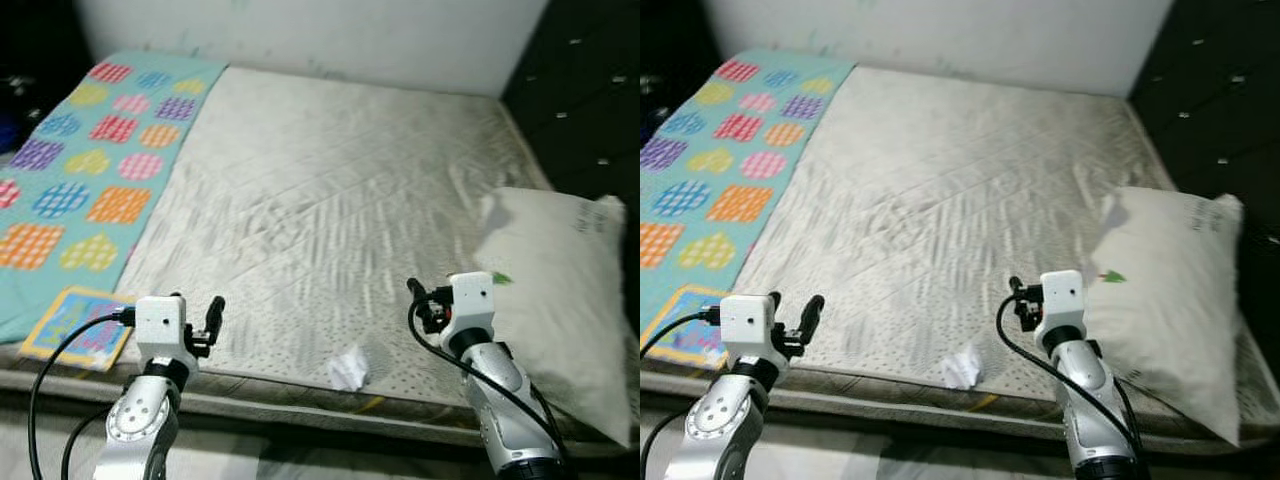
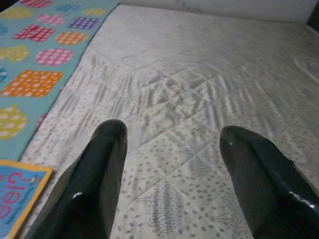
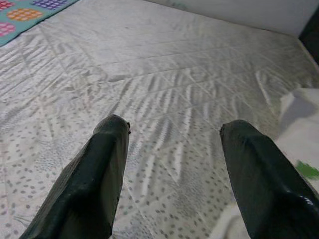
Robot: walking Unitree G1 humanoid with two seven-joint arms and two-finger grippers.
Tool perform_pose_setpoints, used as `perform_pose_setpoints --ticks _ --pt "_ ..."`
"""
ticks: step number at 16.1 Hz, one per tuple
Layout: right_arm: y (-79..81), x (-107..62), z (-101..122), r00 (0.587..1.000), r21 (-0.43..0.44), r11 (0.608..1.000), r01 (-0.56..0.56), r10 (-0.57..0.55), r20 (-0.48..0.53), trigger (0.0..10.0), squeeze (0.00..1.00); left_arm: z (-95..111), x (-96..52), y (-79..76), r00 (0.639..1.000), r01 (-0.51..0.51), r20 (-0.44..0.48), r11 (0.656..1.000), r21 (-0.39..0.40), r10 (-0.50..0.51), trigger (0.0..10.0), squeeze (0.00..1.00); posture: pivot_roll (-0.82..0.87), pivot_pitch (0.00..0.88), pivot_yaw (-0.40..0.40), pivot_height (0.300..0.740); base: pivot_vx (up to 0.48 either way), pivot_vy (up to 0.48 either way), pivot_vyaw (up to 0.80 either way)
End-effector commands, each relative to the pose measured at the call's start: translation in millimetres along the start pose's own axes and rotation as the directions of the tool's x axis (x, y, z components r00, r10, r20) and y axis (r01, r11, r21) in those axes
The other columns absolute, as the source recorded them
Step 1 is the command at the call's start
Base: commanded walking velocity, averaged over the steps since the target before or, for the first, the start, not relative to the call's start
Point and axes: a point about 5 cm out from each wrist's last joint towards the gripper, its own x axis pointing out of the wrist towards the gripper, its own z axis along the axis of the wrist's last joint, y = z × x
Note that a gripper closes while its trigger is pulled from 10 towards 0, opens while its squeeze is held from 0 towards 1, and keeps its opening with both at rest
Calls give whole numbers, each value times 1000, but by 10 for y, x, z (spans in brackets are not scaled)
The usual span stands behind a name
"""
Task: Clean up the room
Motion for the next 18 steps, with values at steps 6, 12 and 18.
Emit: perform_pose_setpoints --ticks 6,12,18 --pt "-17 5 -37 1000 -4 1000 3 -3 -11 10000 0 -6 -8 -17 1000 12 -6 1000 1 -12 10000 0 -69 111 -82 740 306 0 0" --pt "-50 -5 -61 1000 -19 1000 11 -11 -19 10000 0 -7 3 0 1000 -10 -3 1000 -11 10 10000 0 -74 115 -81 740 141 0 0" --pt "-67 6 -72 1000 -18 1000 15 -16 -26 10000 0 -10 11 5 1000 -25 -9 1000 -16 25 10000 0 -75 123 -86 740 0 0 -267"
